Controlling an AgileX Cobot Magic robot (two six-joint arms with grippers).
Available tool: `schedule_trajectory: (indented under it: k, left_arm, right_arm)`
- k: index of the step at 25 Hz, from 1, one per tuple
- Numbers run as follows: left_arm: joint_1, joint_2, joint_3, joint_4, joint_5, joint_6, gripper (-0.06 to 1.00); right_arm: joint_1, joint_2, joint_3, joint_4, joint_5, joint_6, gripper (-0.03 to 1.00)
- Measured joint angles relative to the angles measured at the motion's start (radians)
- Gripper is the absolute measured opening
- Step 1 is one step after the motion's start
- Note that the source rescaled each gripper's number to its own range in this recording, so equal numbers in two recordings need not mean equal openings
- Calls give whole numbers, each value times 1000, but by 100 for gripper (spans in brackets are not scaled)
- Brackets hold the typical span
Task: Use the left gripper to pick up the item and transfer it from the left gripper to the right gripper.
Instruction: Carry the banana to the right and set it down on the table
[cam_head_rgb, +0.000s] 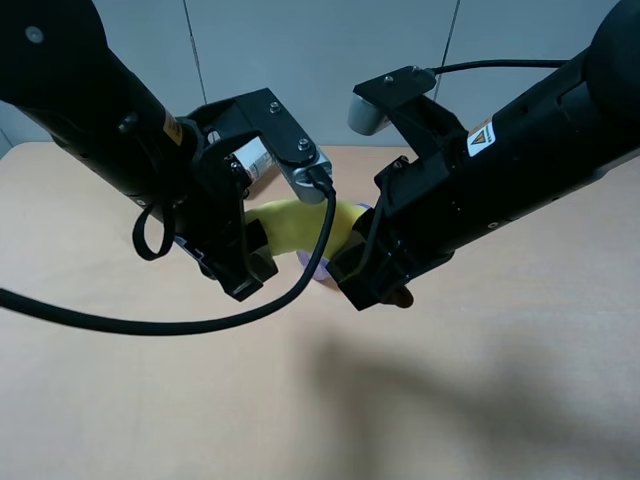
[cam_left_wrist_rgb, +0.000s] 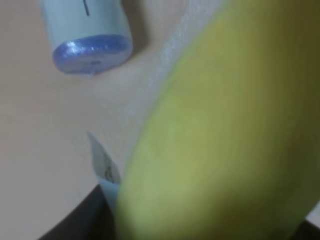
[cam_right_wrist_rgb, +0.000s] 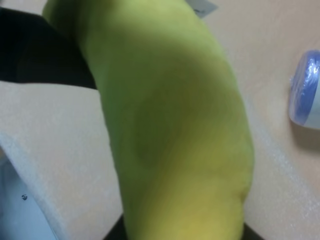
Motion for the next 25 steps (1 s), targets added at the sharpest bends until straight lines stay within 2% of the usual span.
schedule_trajectory:
  k: [1, 3, 5, 6, 9, 15, 19, 23, 25]
  left_arm:
    - [0, 0, 0, 1, -9, 0, 40]
    - [0, 0, 0, 5, -26, -2, 49]
    - [0, 0, 0, 5, -40, -4, 74]
    - [0, 0, 0, 6, -42, -5, 83]
    - [0, 0, 0, 25, -39, -4, 96]
    - [0, -1, 0, 34, -36, -4, 100]
    - [0, -30, -18, 37, 2, -4, 100]
    - [0, -92, -113, 37, 126, -5, 100]
    - [0, -126, -168, 38, 229, -22, 100]
  right_arm:
    - [0, 0, 0, 0, 0, 0, 2]
    - [0, 0, 0, 0, -1, 0, 2]
    - [0, 0, 0, 1, -1, -1, 2]
    - [0, 0, 0, 2, -1, -1, 2]
    - [0, 0, 0, 2, -3, -1, 2]
    - [0, 0, 0, 2, -4, -1, 2]
    - [0, 0, 0, 2, -4, -1, 2]
    - [0, 0, 0, 2, -4, -1, 2]
    - [0, 0, 0, 2, -4, -1, 2]
